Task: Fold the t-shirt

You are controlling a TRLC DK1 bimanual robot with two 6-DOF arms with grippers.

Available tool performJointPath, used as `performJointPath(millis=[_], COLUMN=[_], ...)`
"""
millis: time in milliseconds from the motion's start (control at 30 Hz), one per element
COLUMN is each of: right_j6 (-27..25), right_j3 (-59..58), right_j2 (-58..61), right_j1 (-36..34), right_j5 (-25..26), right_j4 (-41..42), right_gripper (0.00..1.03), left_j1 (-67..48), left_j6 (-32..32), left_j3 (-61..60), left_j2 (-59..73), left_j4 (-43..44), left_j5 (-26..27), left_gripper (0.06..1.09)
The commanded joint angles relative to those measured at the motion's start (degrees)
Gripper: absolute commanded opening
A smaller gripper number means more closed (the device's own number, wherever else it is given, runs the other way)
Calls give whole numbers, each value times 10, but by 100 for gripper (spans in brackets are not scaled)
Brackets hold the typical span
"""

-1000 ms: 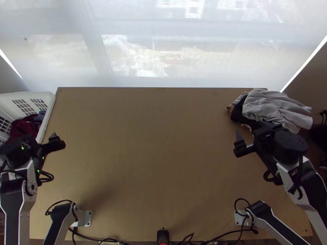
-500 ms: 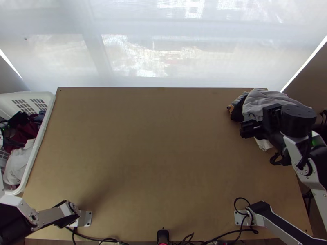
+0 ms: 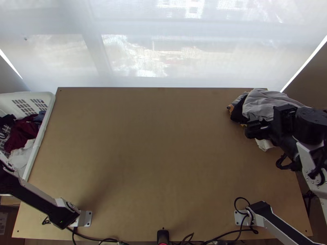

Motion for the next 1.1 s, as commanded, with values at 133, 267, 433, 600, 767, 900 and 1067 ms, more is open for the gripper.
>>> performJointPath(millis=[133,267,433,600,767,900,1067], right_j6=[-31,-30,-31,-28,-29,-28,-22], right_j3=[-13,-29,-38,-52,-52,-55,-69], right_j2=[-12,-12,-12,-12,-10,-9,-7], right_j1=[14,13,2,-9,-27,-41,-49], right_j5=[-2,-3,-3,-3,-3,-4,-4], right_j4=[-70,-92,-109,-127,-134,-137,-136], right_gripper=[98,98,98,98,98,98,98], left_j1=[20,11,-13,-42,-56,-53,-55], left_j6=[31,24,10,-12,-29,-35,-26], left_j3=[75,93,118,159,207,262,312], left_j2=[188,231,278,335,396,447,489], left_j4=[96,133,171,177,177,171,161], left_j5=[-19,-18,-18,-19,-36,-65,-65], left_gripper=[104,104,104,104,104,103,91])
